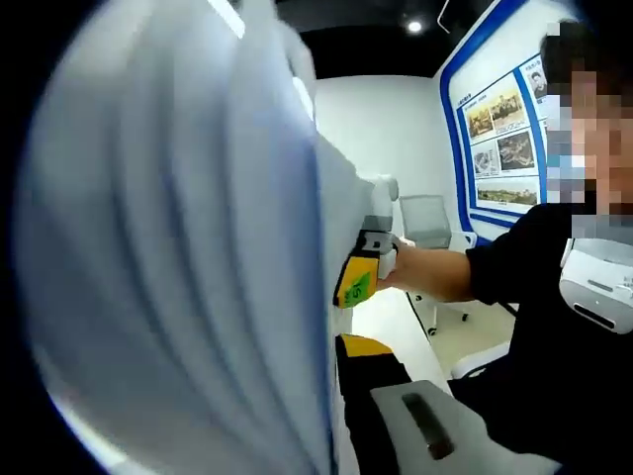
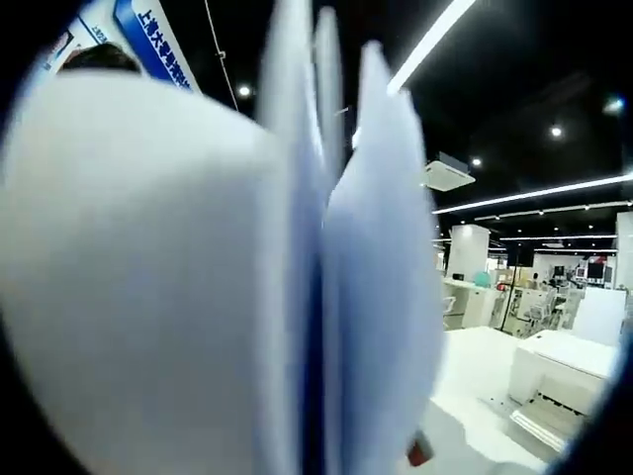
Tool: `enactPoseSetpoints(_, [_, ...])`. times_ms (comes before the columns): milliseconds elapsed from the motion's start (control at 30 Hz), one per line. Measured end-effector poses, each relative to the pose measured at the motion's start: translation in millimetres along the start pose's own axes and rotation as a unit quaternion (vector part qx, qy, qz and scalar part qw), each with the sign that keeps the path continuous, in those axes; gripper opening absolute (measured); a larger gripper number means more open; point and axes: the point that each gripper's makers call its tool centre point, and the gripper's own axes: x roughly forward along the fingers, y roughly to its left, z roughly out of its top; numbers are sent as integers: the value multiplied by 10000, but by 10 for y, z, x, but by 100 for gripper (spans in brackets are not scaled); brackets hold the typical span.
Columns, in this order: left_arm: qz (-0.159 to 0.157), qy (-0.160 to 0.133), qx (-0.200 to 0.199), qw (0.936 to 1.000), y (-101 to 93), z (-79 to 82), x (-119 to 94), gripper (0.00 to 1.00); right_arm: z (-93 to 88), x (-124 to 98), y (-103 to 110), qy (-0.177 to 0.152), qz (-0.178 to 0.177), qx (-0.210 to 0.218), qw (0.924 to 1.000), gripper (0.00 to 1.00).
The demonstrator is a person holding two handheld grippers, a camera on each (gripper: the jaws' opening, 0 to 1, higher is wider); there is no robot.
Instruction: Organize the stack of printing papers by aligning and flattening the scattered papers on the table
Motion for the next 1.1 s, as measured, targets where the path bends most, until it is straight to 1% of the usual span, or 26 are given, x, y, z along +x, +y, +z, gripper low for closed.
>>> enactPoseSetpoints(67, [56, 43, 37, 10000, 28, -42, -28, 9, -2, -70, -41, -14, -25, 81, 10000, 0])
enactPoseSetpoints(167, [64, -59, -59, 9999, 56, -48, -67, 9, 3, -143, -77, -132, -53, 162, 9998, 0])
enactPoseSetpoints(367, [16, -88, -145, 9999, 55, -110, -61, 8, -2, -151, -64, -139, -11, 209, 9997, 0])
enactPoseSetpoints(533, [7, -67, -218, 9997, 51, -242, -70, 9, -5, -153, -66, -111, -17, 225, 9997, 0])
enactPoseSetpoints(667, [32, -79, -254, 9996, 68, -359, -90, 8, -7, -156, -85, -142, -52, 273, 9995, 0])
enactPoseSetpoints(800, [-38, -154, -298, 9994, 23, -373, -94, 7, -13, -140, -81, -137, -34, 306, 9994, 0])
enactPoseSetpoints(867, [4, -126, -166, 9998, 9, -376, -96, 7, -14, -131, -68, -142, -8, 305, 9994, 0])
enactPoseSetpoints(967, [42, -89, -160, 9998, 16, -382, -104, 6, -21, -125, -75, -145, 2, 271, 9995, 0])
enactPoseSetpoints(1000, [55, -77, -158, 9998, 19, -385, -106, 6, -23, -123, -77, -146, 5, 260, 9996, 5])
enactPoseSetpoints(1067, [83, -87, -207, 9997, 42, -396, -123, 6, -64, -138, -101, -96, -47, 337, 9994, 22])
enactPoseSetpoints(1100, [105, -112, -228, 9996, 54, -399, -136, 6, -88, -160, -116, -80, -76, 346, 9993, 25])
